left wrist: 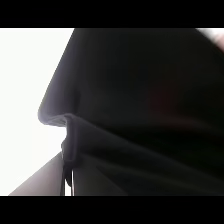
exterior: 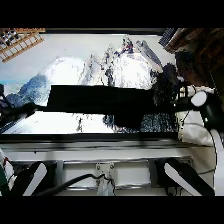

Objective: Fold the clothes and pants, and hang the long-sleeved shirts on hangers.

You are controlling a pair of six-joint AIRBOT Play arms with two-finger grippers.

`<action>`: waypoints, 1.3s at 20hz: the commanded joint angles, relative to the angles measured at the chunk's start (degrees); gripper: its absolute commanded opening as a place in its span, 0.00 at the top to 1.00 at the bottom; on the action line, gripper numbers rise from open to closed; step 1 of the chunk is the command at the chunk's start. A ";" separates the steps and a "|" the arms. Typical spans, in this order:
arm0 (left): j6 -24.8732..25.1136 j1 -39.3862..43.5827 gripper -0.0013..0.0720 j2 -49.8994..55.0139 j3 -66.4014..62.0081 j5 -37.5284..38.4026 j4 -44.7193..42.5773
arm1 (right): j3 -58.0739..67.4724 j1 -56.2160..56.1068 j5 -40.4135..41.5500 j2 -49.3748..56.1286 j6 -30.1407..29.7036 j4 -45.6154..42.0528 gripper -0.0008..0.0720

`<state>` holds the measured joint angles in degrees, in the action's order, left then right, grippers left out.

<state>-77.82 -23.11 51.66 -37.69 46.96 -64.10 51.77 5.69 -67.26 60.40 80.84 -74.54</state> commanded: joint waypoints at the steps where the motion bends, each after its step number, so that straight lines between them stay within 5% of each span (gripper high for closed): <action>1: 0.28 4.72 0.98 7.19 -6.82 -9.40 0.28 | 11.52 -0.02 2.45 13.44 -1.09 0.59 0.94; 9: 1.97 12.28 0.98 35.82 -22.32 -15.96 0.28 | 28.63 -1.40 5.64 38.25 -2.34 5.11 0.94; 10: 1.95 11.93 0.98 37.77 -23.39 -15.91 0.31 | 29.77 -1.40 6.01 40.02 -1.25 4.98 0.84; 12: 0.26 11.41 0.97 39.45 -23.80 -15.78 0.33 | 30.62 -1.40 6.91 40.85 1.38 4.63 0.45; 13: -0.70 11.15 0.93 39.45 -23.82 -14.86 0.66 | 30.73 -1.40 6.23 40.13 1.33 4.55 0.43; 15: -0.66 10.49 0.32 38.12 -23.82 -12.24 1.38 | 30.71 -1.31 3.98 36.65 1.11 0.59 0.43; 16: -0.63 10.03 0.23 36.92 -23.82 -10.71 1.14 | 30.56 -0.94 3.65 34.45 1.16 -1.60 0.43; 18: -0.61 8.59 0.23 33.94 -23.82 -8.85 1.18 | 29.22 1.49 4.17 29.88 2.80 -3.74 0.39; 19: -0.63 7.87 0.23 32.33 -23.82 -8.63 1.22 | 28.41 3.67 3.34 28.61 4.35 -3.43 0.20; 20: -0.63 7.39 0.23 30.56 -23.82 -8.41 1.53 | 27.85 5.90 1.16 28.35 4.26 -1.27 0.13; 23: -0.61 7.78 0.23 26.45 -23.82 -5.68 5.31 | 22.25 11.85 -1.92 28.41 -5.29 18.56 0.04; 26: 3.17 10.05 0.23 24.63 -23.80 -1.27 13.68 | 16.96 13.11 -0.39 29.75 -6.58 23.47 0.04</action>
<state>-77.73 -14.39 78.54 -61.45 41.50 -57.49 72.97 16.43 -67.22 89.69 77.38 -59.70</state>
